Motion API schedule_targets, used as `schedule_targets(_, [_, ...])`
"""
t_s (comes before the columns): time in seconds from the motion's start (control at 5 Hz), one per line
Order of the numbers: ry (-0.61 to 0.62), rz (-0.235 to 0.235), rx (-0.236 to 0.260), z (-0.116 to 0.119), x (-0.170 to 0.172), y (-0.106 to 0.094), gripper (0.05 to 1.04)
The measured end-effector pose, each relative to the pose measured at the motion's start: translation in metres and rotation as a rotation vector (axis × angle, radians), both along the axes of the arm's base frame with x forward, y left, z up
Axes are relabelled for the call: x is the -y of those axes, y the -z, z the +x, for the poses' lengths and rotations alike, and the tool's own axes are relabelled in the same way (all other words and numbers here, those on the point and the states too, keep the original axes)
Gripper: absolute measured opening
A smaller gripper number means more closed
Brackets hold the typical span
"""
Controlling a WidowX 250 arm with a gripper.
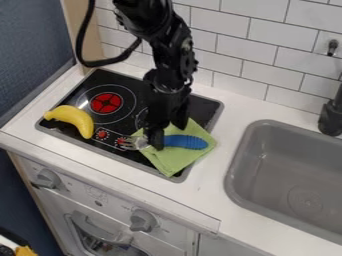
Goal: Move the blue spork behind the left burner
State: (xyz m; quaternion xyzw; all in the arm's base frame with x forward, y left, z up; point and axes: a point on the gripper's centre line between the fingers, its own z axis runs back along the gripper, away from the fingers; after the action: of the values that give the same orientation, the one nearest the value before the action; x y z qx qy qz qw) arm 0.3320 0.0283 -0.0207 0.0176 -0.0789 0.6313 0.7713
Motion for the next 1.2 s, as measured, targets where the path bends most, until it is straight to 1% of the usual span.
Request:
schedule_targets(0.2, [0.004,0.011,-0.001,0.000,0.008,0.001,0.964])
schedule_targets(0.4, [-0.023,0.034,-0.007,-0.004,0.006,0.004,0.684])
schedule_targets(0.6, [-0.022,0.040,-0.010,-0.004,0.006,0.004,0.382])
schedule_targets(0.8, [-0.023,0.038,-0.012,-0.007,0.006,0.006,0.177])
schedule_targets(1.0, [-0.028,0.039,-0.006,-0.010,0.006,0.003,0.111])
schedule_targets(1.2, [-0.050,0.049,0.056,-0.011,0.000,-0.021,0.108])
